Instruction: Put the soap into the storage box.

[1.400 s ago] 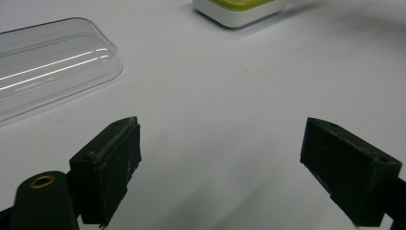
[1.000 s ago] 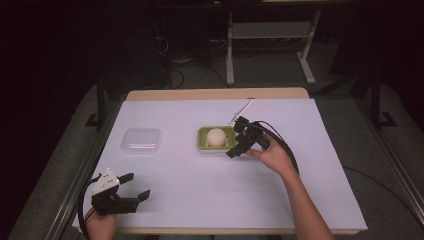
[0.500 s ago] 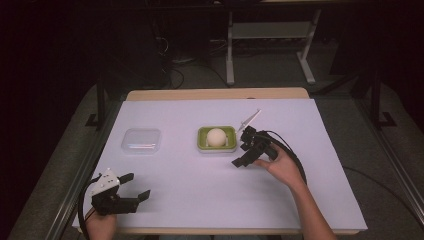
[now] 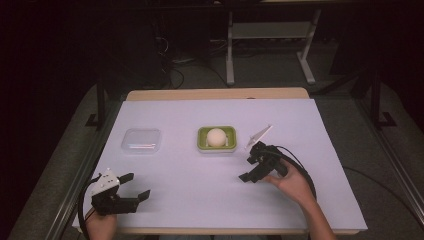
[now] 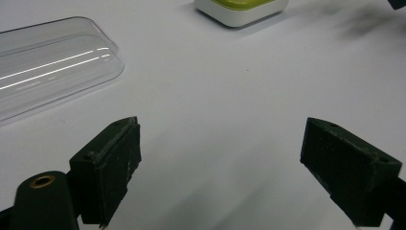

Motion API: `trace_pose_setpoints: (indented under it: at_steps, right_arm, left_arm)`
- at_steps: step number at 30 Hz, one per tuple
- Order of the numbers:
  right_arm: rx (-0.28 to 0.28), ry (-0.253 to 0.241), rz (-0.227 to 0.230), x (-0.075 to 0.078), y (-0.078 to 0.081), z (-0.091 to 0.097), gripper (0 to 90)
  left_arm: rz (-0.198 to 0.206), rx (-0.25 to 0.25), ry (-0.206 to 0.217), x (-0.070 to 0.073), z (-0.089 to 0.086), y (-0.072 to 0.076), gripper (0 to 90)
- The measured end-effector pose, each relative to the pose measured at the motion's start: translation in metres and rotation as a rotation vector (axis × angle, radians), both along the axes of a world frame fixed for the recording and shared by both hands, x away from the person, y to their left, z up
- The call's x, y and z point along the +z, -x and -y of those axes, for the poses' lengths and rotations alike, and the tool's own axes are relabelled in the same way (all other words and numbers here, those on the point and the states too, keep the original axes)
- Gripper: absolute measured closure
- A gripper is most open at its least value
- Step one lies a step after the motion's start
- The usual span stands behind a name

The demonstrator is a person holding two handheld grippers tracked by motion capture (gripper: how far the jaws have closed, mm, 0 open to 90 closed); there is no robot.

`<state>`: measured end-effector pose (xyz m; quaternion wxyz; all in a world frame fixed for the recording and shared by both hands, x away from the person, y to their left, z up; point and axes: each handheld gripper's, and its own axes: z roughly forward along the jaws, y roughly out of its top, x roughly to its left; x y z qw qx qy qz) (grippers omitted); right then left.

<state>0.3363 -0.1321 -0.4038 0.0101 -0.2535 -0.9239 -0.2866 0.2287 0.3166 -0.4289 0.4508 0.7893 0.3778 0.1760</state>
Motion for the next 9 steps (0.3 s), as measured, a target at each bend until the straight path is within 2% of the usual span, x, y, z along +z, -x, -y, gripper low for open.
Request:
trace_pose_setpoints:
  at_steps: [3,5,9]
  right_arm:
    - [-0.012,-0.013,-0.008,-0.006,0.015,0.007,23.5]
    - [-0.015,-0.041,-0.015,-0.012,0.027,0.012,22.6]
    - [-0.020,-0.031,0.020,-0.019,0.047,0.015,20.8]
  left_arm:
    - [0.001,-0.001,0.000,0.000,0.000,0.000,13.0]
    - [0.002,-0.003,-0.001,0.000,0.000,0.000,13.0]
    - [0.008,-0.009,0.003,0.001,0.001,0.000,13.0]
